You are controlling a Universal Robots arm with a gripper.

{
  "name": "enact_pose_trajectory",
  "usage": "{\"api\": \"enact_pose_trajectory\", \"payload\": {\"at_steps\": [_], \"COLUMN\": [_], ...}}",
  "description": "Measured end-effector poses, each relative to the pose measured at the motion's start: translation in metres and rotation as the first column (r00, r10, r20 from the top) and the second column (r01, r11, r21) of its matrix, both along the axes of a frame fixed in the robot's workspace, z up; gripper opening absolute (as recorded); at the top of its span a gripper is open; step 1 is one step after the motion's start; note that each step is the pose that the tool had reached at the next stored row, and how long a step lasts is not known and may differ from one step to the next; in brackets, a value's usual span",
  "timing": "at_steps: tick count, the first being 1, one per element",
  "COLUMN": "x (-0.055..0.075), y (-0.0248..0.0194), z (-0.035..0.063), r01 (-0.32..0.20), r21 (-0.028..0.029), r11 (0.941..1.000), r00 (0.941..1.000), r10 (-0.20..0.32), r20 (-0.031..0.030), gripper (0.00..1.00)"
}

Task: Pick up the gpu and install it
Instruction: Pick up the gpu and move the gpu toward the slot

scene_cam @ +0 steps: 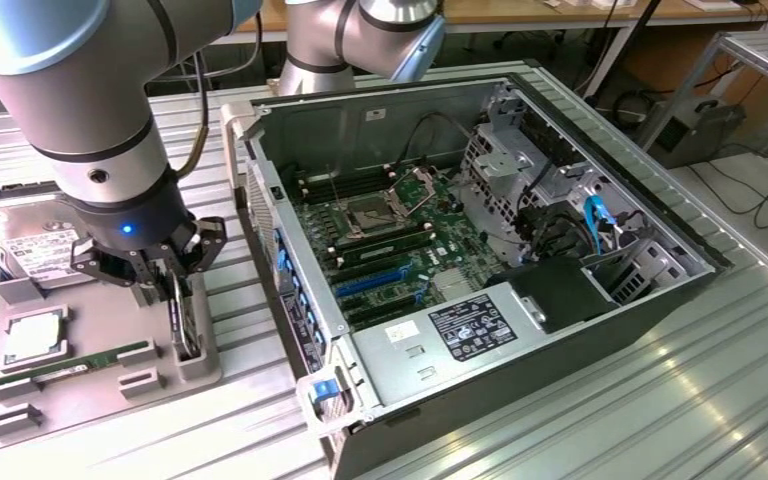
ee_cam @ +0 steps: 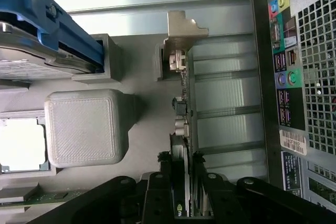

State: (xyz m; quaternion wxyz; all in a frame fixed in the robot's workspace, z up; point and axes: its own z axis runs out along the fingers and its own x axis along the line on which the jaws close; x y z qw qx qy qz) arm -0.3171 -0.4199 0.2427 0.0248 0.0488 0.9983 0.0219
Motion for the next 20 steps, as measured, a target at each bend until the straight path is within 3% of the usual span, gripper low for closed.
{"api": "enact_pose_trajectory", "payload": {"at_steps": [8, 14, 20], "x": [0.0, 0.0, 0.0001], "y": [0.0, -0.001, -0.0013], "z": [-0.0001, 0.0009, 0.0087], "r01": [-0.105, -0.111, -0.111], "r21": [0.0, 0.0001, 0.0001], "r11": [0.9945, 0.9938, 0.9938], "r00": [0.9945, 0.9938, 0.9938], "r10": [0.105, 0.111, 0.111], "r20": [0.0, -0.0001, -0.0001], "gripper": [0.27, 0.26, 0.26]}}
